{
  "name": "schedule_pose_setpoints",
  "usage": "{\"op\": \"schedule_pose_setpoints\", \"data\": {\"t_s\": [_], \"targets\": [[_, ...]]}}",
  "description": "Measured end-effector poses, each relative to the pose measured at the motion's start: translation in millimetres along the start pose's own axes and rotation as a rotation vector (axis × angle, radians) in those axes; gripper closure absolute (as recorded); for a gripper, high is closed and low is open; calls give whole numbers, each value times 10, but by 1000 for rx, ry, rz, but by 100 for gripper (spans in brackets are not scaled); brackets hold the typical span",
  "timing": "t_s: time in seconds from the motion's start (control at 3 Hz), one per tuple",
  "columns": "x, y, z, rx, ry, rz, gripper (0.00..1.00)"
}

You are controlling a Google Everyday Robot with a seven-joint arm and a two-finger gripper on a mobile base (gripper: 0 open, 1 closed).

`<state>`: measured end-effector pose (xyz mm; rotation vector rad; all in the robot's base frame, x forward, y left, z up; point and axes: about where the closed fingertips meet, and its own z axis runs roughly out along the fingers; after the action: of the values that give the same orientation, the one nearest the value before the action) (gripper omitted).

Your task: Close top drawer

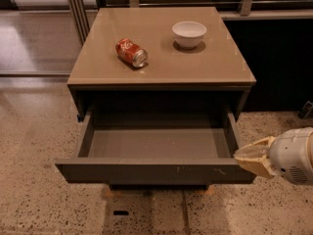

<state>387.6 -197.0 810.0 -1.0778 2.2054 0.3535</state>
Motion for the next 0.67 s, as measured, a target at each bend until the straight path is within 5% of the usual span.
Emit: {"op": "schedule_pose_setpoints", "data": {"t_s": [0.67], "targets": [[481,56,580,14,-160,207,100]]}}
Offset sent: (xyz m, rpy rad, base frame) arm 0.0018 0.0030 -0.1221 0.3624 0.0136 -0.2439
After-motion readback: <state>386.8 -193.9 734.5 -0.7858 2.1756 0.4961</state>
